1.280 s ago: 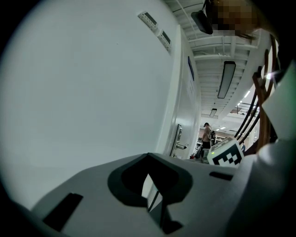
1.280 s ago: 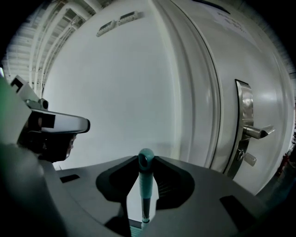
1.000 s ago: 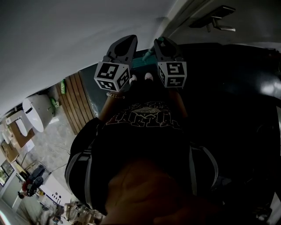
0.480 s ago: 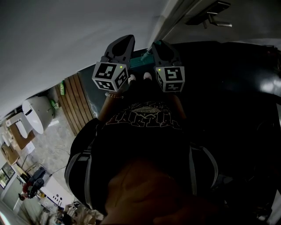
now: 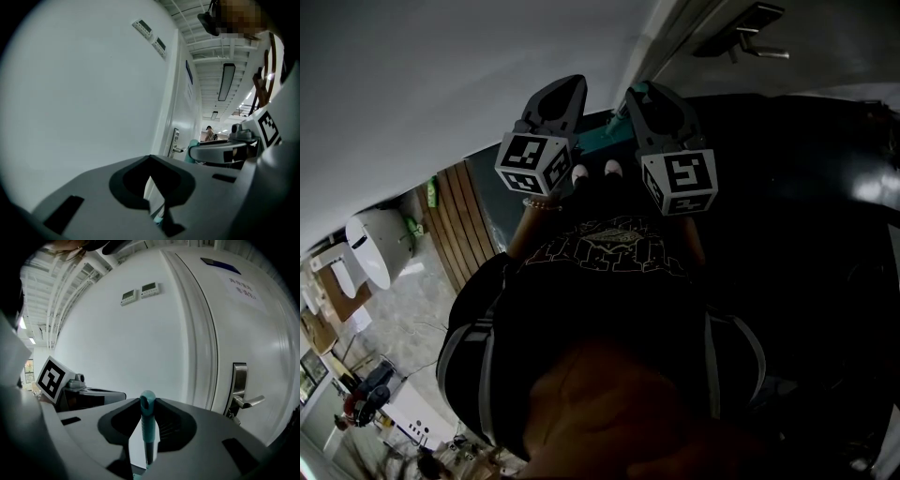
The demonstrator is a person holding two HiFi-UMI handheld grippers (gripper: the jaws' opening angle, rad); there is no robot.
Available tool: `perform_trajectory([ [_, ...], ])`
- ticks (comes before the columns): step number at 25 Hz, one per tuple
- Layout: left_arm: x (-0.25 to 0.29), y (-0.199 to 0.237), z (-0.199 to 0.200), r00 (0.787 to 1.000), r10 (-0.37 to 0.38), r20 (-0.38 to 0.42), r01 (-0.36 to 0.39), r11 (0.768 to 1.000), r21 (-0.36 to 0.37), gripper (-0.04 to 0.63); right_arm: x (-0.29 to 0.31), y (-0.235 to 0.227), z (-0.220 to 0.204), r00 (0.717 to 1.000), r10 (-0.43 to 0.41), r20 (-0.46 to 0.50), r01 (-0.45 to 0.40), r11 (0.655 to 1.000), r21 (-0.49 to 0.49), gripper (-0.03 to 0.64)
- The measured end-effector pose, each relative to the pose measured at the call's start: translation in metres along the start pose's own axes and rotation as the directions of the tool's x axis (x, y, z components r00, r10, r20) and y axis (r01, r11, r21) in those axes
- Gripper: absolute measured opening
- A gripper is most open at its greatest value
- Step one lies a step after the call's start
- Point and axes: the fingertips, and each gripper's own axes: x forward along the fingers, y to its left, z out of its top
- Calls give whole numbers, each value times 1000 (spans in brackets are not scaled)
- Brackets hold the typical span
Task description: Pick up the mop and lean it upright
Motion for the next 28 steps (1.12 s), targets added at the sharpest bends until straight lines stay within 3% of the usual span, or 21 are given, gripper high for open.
perform_trajectory([
  [15,-7,-8,3,1000,-11,28,11,1000,13,37,-9,6,8,999,33,6,-33,999,-10,104],
  [28,-21,-2,4,994,97,45,-97,995,-1,37,-8,16,15,992,123,20,-123,992,-14,104],
])
